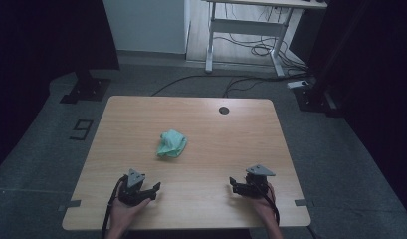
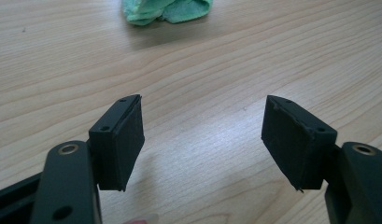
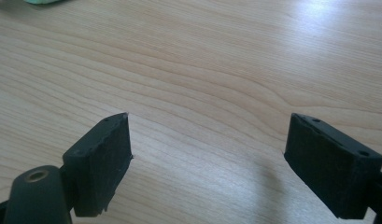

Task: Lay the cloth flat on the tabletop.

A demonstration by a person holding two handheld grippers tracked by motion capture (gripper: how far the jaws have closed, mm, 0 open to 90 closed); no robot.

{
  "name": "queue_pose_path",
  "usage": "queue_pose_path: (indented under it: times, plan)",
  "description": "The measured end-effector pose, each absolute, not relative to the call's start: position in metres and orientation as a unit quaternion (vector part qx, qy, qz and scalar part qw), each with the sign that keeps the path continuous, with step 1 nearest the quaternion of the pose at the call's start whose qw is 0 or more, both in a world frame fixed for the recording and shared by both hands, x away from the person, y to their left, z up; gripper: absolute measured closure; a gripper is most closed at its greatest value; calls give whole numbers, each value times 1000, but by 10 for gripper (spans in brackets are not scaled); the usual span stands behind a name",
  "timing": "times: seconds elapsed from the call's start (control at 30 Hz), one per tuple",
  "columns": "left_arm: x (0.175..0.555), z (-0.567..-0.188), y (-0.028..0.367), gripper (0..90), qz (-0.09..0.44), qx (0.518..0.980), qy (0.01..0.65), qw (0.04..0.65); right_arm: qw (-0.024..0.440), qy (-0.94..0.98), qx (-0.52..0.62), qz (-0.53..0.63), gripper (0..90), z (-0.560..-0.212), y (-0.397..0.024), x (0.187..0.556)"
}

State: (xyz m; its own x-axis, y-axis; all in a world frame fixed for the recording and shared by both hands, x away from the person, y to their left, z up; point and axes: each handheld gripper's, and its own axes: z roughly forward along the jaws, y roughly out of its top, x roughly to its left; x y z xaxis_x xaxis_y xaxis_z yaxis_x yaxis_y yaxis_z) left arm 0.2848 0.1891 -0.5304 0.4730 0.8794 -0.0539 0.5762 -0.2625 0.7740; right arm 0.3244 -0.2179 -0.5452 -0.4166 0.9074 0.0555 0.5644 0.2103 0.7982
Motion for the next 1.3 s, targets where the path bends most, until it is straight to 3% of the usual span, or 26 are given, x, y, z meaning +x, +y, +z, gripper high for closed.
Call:
queue_pose_path:
  times: [1.3]
  plan:
    - [281, -532, 182, 358, 162, 783, 453, 395, 186, 769, 429, 435, 202, -526, -149, 357]
